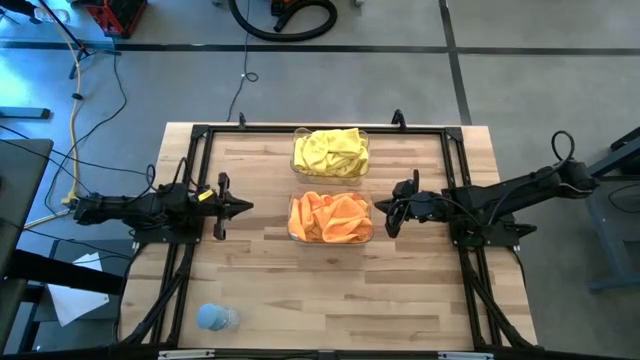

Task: Sort microfiber towel by color & place in baskets
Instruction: Return to Home Position

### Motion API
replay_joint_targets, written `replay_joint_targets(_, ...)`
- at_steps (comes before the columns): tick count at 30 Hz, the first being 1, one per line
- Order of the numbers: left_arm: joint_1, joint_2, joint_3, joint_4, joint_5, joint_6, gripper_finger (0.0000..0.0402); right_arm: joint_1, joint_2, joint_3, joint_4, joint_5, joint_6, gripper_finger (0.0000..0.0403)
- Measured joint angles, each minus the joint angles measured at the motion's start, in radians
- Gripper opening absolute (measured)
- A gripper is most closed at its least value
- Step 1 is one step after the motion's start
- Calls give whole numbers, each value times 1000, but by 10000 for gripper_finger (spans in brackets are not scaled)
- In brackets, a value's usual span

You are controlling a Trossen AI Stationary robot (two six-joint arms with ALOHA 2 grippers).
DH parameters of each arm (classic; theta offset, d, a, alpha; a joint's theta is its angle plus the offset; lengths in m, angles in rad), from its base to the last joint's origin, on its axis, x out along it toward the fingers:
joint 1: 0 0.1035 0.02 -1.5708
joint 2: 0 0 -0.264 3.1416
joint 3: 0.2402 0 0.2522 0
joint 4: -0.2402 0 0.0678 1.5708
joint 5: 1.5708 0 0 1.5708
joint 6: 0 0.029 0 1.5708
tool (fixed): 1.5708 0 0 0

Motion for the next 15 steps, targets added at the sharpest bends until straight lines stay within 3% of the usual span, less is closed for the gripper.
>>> replay_joint_targets(11,0,12,0,1,-1,-80,0,-3,0,-3,-43,3,-14,4)
replay_joint_targets(15,0,12,0,1,-2,-79,0,-3,0,-80,-13,-14,-42,1)
